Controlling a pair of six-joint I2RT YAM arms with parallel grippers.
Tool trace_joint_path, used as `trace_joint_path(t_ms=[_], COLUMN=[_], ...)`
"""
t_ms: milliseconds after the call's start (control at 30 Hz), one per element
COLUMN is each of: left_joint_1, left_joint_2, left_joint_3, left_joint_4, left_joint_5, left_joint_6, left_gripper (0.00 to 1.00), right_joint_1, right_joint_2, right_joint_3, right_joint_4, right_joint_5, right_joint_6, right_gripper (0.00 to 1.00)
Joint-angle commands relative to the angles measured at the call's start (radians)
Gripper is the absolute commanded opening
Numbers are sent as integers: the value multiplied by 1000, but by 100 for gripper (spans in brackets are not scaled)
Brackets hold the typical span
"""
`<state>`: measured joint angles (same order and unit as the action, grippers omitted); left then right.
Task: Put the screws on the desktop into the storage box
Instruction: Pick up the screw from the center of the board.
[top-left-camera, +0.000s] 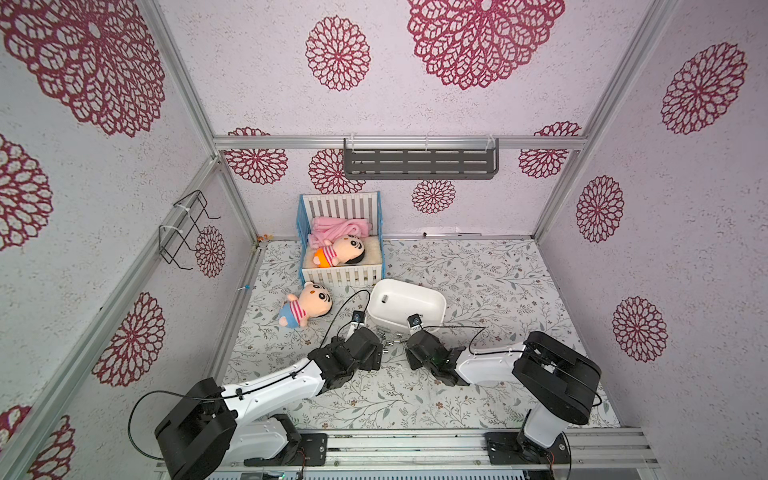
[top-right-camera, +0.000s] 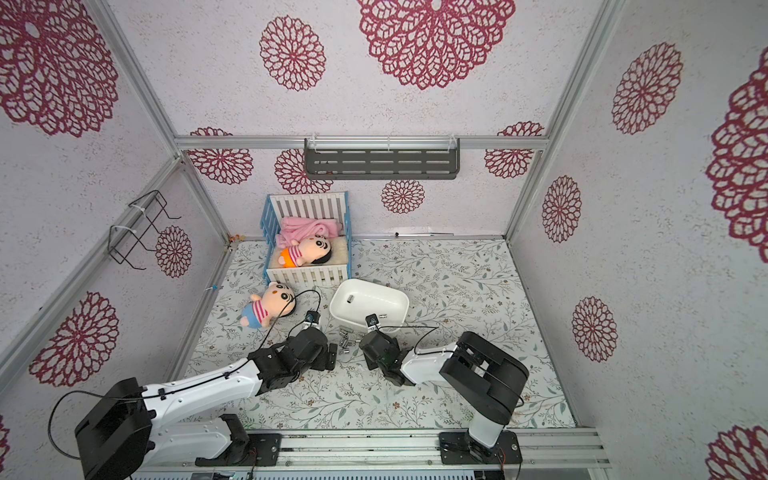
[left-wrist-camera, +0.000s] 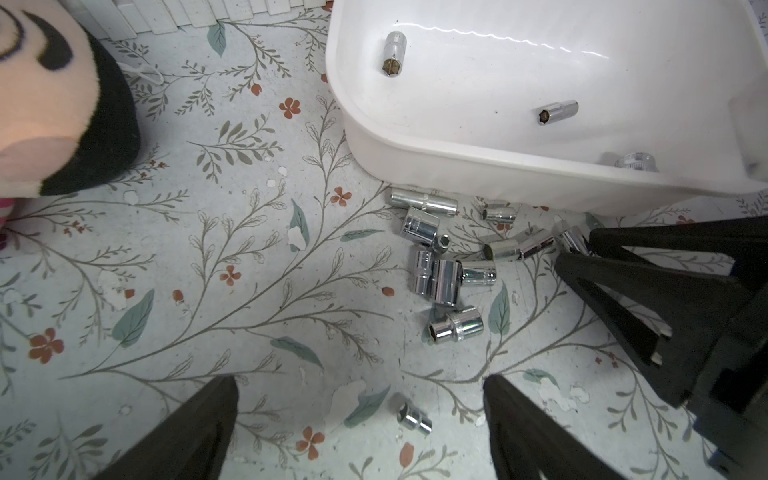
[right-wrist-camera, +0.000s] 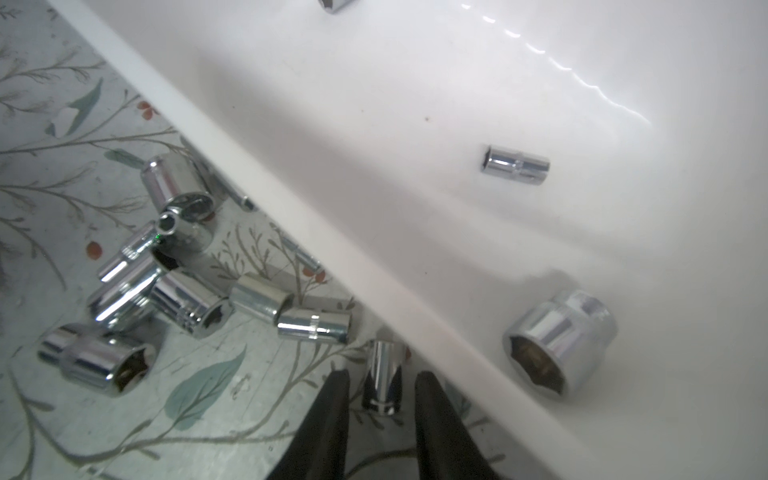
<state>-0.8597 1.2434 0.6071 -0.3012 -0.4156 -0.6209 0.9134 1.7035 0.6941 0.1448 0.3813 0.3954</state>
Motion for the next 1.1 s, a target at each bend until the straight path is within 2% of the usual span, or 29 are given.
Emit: trace_joint_path(t_ms=[0,333,767,900,1067], left_joint_1=[-18,-24,-30,-32,-33], left_joint_2=[1,1,-12,-16,-31], left_joint_3=[24,25,22,20,16], left_joint_4=[-7,-8,-10,-9,-9], left_joint_5=[-22,-30,-36,-43,-53], left_joint_6=[5,7,12,13,15], left_gripper=[97,97,97,97,97], right_joint_1=[-16,-17,-12,20,54], right_joint_2=[31,15,-106,-173,-330], right_joint_3=[7,6,-67,-93,-148], right_joint_4=[-55,-66,-27,-15,18], right_joint_5=[16,-10,-64,-59,-61], right_joint_6=[5,-7,-8,-15,-21], right_gripper=[31,21,18,17,16])
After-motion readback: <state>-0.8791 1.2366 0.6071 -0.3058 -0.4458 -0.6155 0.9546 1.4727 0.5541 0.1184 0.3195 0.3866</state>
